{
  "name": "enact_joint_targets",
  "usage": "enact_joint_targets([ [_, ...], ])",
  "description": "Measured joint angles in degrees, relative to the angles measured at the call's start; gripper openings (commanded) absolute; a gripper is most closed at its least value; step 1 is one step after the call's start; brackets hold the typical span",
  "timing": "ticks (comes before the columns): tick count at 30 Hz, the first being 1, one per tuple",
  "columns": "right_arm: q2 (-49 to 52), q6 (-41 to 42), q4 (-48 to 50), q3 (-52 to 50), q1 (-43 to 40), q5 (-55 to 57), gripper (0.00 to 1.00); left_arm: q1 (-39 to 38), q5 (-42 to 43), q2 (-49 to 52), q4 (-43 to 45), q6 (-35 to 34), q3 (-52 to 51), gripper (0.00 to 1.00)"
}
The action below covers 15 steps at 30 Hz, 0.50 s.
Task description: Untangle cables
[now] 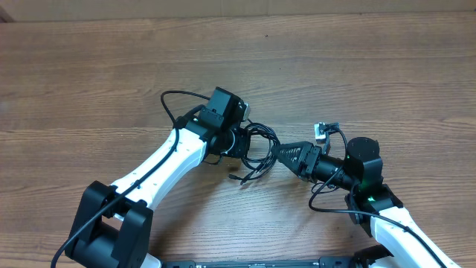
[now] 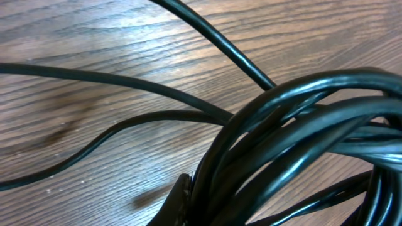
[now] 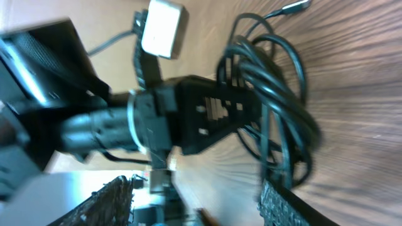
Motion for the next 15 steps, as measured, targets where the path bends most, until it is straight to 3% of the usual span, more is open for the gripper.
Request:
enact_joint_targets([
  [1, 0.0, 2.49, 0.35, 0.0, 0.0, 0.04, 0.7, -0.28, -0.15, 0.0, 0.02, -0.07, 0.0, 0.05],
  [4, -0.04, 10.03, 0.42, 0.0, 0.2, 0.72, 0.56, -1.05, -1.05, 0.0, 0.04, -1.25, 0.0, 0.04],
  [11, -0.02, 22.4, -0.11, 0.0, 4.66, 9.57, 0.52, -2.69, -5.31, 0.0, 0.04, -5.81, 0.0, 0.05],
  [15, 1.11, 24.59, -0.07, 0.0, 5.99, 15.52, 0.48, -3.54, -6.1, 0.0, 0.09, -6.75, 0.0, 0.05],
])
